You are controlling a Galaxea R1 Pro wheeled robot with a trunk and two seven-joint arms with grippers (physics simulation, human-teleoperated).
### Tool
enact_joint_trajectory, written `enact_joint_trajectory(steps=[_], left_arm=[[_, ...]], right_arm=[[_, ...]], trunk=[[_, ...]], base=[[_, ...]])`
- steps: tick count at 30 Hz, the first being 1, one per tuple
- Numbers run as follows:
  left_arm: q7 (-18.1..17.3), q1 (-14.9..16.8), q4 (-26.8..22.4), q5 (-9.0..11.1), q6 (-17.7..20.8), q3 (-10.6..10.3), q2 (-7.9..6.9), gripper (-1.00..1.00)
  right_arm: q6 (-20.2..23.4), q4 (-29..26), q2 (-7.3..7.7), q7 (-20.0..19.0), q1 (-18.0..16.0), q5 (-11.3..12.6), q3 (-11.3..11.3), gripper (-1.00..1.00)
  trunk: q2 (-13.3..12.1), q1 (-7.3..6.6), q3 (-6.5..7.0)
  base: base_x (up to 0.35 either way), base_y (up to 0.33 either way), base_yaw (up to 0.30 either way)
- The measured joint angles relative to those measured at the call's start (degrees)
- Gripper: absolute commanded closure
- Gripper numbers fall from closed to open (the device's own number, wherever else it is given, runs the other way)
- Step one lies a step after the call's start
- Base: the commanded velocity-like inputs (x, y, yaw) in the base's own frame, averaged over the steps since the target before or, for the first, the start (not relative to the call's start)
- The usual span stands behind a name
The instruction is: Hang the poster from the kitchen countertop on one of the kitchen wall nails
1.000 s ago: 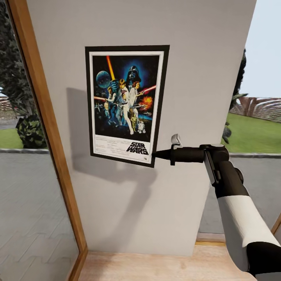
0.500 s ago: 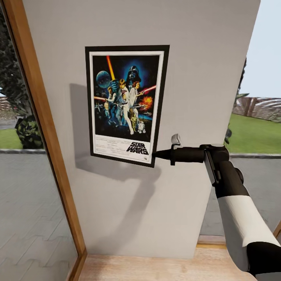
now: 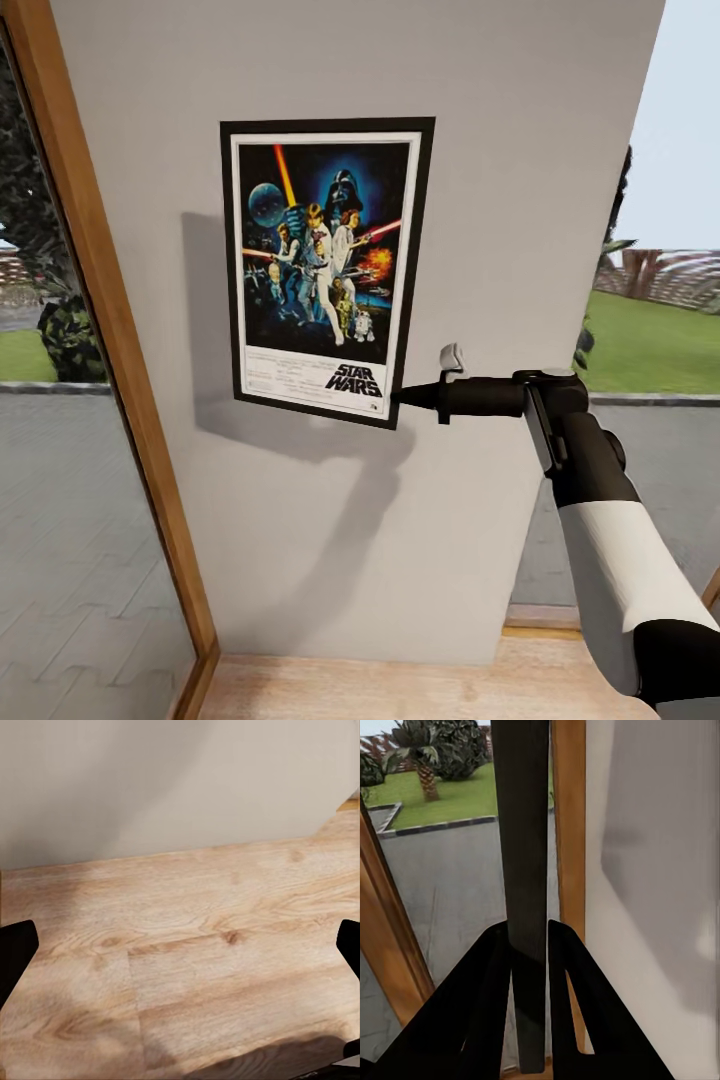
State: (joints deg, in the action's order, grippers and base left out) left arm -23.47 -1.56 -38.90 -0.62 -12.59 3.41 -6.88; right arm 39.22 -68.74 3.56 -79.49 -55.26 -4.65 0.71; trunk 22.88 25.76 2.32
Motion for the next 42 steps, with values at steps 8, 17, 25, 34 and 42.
enact_joint_trajectory(steps=[8,17,25,34,42], left_arm=[[0.0,0.0,0.0,0.0,0.0,0.0,-0.01,-1.0],[0.0,0.0,0.0,0.0,0.0,0.0,0.0,-1.0],[0.0,0.0,0.0,0.0,0.0,0.0,0.0,-1.0],[0.1,0.0,0.0,0.0,0.0,0.0,0.0,-1.0],[0.1,0.0,0.0,0.0,0.0,0.0,0.0,-1.0]], right_arm=[[0.6,0.0,0.13,0.0,-0.2,-0.1,0.0,1.0],[3.8,0.0,0.15,0.0,-0.5,0.1,0.0,1.0],[4.0,-0.1,0.18,0.0,-0.5,0.1,0.0,1.0],[4.0,-0.2,0.23,0.0,-0.5,0.1,0.0,1.0],[4.0,-0.3,0.22,-0.1,-0.5,0.1,0.0,1.0]], trunk=[[0.0,0.0,0.0],[0.0,0.0,0.0],[0.0,0.0,0.0],[0.0,0.0,0.0],[0.0,0.0,0.0]], base=[[0.002,-0.002,0.0],[0.0,0.0,0.0],[0.0,0.0,0.0],[0.0,0.0,0.0],[0.0,0.0,0.0]])
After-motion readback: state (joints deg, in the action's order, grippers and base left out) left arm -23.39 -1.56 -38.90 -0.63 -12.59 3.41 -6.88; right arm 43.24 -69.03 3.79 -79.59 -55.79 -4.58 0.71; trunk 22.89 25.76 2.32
